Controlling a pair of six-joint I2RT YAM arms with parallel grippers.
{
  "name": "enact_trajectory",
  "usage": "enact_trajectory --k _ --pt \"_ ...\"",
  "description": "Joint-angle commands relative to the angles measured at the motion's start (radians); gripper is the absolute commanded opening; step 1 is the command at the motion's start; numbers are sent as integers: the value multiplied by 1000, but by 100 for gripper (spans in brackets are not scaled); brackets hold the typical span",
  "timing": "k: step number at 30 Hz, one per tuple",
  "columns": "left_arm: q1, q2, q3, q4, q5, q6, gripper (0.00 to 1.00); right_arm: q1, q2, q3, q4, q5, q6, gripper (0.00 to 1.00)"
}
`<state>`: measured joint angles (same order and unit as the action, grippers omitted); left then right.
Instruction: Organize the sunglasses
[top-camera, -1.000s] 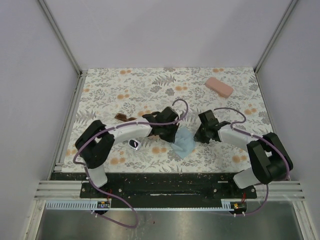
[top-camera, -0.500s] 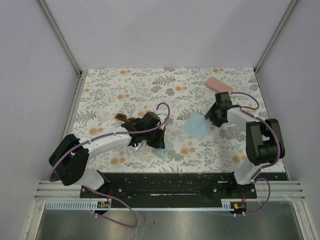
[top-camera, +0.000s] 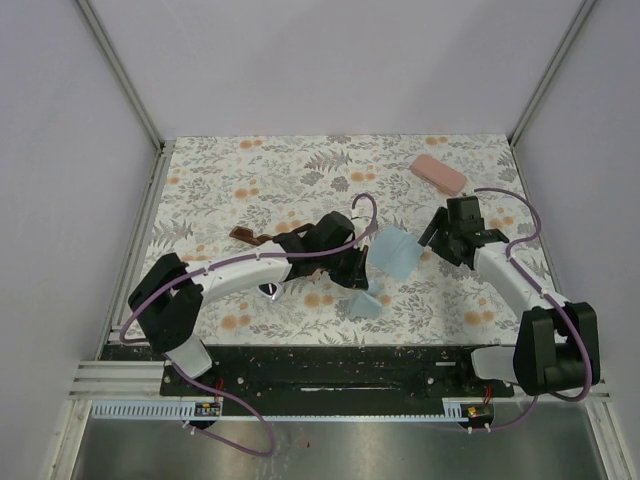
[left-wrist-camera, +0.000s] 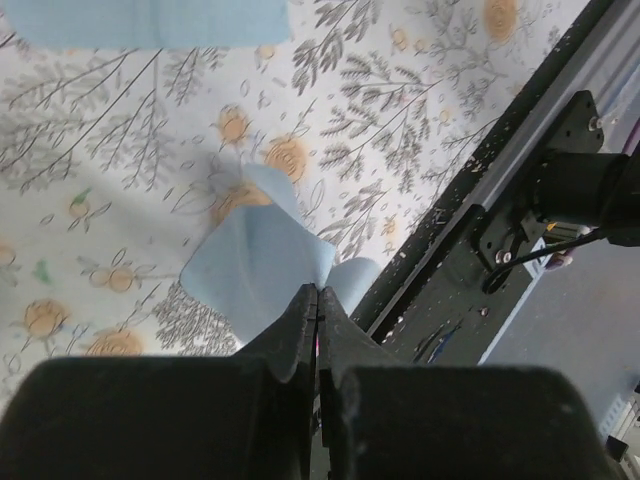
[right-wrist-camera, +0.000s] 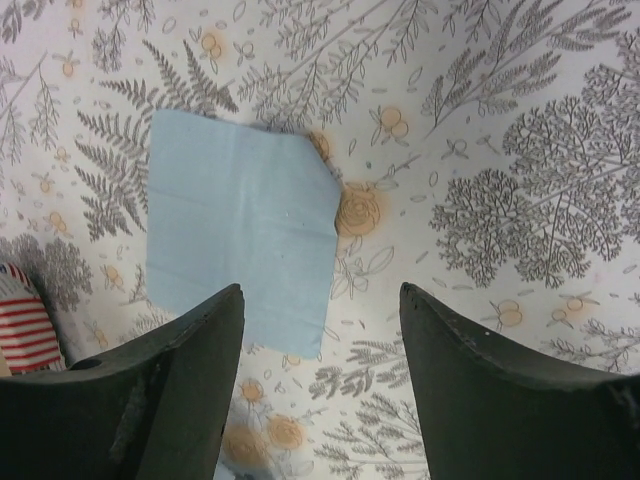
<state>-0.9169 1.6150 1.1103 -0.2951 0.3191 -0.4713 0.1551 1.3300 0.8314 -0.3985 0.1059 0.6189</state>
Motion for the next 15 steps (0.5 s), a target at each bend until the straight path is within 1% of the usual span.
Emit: enact_trajectory --k 1,3,6,9,11,15 --pt "-11 51 66 11 18 -1 1 4 -74 -35 -31 -58 -39 71" --pt "-11 45 49 22 5 -9 1 3 -63 -40 -31 -63 -42 71" --pt "-8 31 25 22 -28 -10 1 3 -35 -38 -28 -96 -38 66" --pt "-2 23 37 -7 -49 0 2 3 4 -51 -8 -144 -4 66" --pt "6 23 49 -19 -67 13 2 3 24 -66 10 -147 22 64" --pt "76 54 108 -30 -71 29 0 4 61 -78 20 -173 44 59"
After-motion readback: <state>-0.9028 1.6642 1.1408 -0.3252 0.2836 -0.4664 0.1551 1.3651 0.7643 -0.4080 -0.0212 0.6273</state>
